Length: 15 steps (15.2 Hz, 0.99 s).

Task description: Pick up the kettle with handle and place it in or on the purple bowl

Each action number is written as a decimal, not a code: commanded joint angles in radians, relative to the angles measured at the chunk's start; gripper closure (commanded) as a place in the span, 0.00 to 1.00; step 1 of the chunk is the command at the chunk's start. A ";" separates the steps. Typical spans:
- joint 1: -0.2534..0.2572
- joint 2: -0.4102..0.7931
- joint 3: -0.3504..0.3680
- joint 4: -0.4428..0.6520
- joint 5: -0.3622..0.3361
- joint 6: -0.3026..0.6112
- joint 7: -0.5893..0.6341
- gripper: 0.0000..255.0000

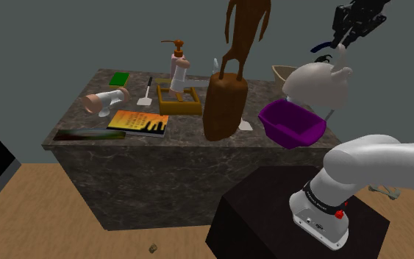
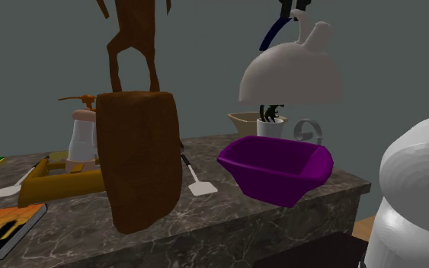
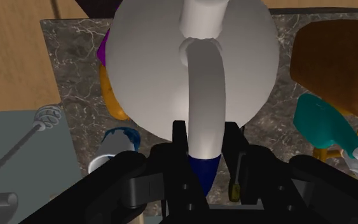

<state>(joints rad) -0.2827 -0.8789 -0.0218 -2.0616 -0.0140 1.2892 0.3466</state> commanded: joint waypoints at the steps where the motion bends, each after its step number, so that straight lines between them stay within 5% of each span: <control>1: 0.000 -0.017 -0.001 -0.039 -0.001 0.023 0.000 1.00; 15: -0.002 -0.129 -0.002 -0.297 -0.003 0.170 0.000 1.00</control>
<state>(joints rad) -0.2846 -1.0036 -0.0233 -2.3442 -0.0164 1.4467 0.3476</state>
